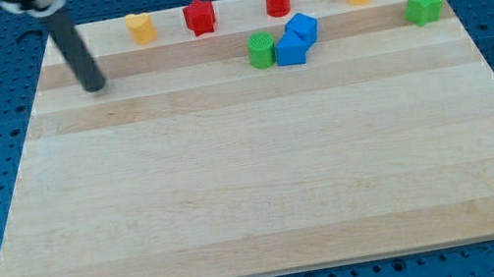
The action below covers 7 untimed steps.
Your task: Slide the blue cube down a bit
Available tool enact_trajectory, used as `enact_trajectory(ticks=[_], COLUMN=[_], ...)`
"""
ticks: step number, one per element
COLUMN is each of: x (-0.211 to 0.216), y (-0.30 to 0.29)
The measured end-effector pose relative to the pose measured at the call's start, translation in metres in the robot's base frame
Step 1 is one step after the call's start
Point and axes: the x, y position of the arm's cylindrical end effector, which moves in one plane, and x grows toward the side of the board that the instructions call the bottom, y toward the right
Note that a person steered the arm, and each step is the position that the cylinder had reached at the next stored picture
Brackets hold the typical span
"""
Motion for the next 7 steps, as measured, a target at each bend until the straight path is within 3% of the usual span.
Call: enact_trajectory(ticks=[1,3,4,6,7], x=[0.000,-0.059,-0.064,-0.043,-0.010], y=[0.052,0.131,0.186,0.282,0.288])
